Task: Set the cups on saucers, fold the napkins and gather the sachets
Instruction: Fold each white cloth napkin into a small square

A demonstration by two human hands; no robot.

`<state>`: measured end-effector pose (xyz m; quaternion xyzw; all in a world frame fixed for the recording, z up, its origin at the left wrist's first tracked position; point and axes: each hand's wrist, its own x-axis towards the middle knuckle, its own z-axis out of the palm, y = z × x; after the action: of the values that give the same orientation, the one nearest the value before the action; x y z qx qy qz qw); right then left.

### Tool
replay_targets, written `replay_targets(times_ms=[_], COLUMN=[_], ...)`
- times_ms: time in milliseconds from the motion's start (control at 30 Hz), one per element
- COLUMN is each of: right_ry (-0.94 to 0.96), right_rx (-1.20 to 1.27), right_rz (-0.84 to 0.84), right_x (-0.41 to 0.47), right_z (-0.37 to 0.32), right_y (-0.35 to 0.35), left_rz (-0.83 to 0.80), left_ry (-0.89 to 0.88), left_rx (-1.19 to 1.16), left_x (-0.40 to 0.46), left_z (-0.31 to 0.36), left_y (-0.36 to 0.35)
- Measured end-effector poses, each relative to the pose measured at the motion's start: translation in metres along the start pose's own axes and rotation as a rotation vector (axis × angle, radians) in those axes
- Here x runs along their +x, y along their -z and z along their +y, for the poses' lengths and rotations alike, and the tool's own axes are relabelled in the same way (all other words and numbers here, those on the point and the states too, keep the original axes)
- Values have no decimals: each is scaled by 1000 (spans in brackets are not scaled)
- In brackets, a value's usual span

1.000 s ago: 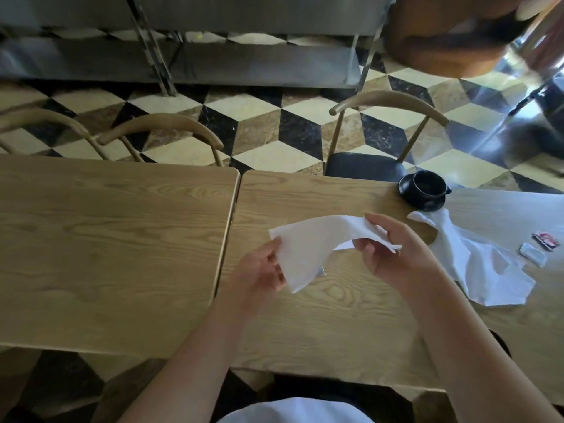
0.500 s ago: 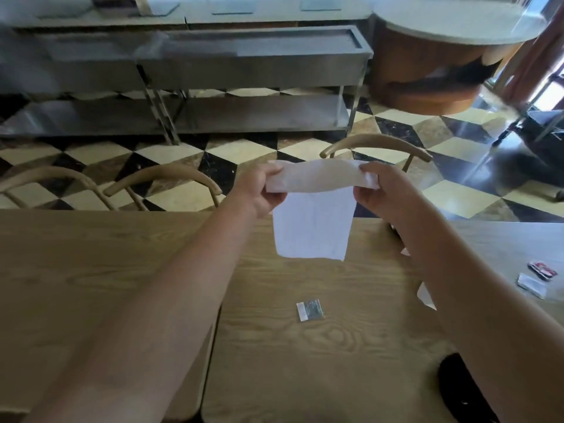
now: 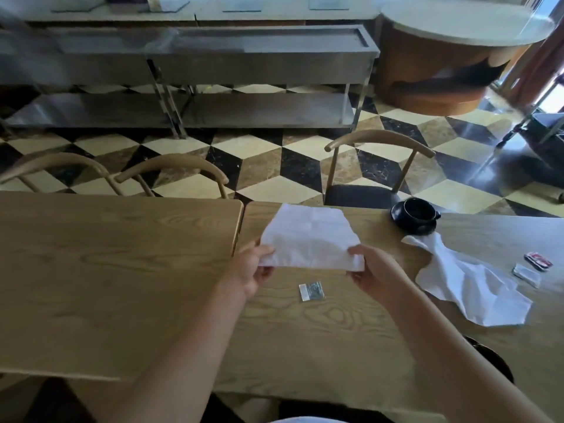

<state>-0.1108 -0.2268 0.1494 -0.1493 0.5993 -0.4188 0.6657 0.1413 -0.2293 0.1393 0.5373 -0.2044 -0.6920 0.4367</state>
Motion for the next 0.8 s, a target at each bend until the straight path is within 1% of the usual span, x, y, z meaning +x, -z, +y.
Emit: replay_targets(times_ms=[100, 200, 267, 367, 500, 567, 633, 700, 800], right_ry=[-163, -304, -358, -409, -397, -331, -226, -153, -103], right_rx=[-35, -176, -296, -322, -306, -353, -394, -336, -201], right_rz=[84, 138, 182, 218, 174, 149, 97, 55, -4], right_x=[3, 4, 2, -5, -12, -14, -17, -16, -11], right_z=[82, 154, 188, 218, 219, 208, 190, 171, 140], right_y=[30, 61, 80, 101, 107, 105, 99, 91, 77], left_rz=[57, 192, 215, 218, 250, 259, 224, 188, 130], left_ry=[178, 348, 429, 515, 499, 446, 367, 289, 242], left_rx=[57, 229, 297, 315, 345, 371, 348, 292, 173], left_x=[-10, -26, -39, -55, -59, -56, -50, -40, -22], left_z=[-78, -148, -184, -212, -211, -201, -187, -168, -136], left_y=[31, 58, 72, 82, 83, 80, 78, 74, 67])
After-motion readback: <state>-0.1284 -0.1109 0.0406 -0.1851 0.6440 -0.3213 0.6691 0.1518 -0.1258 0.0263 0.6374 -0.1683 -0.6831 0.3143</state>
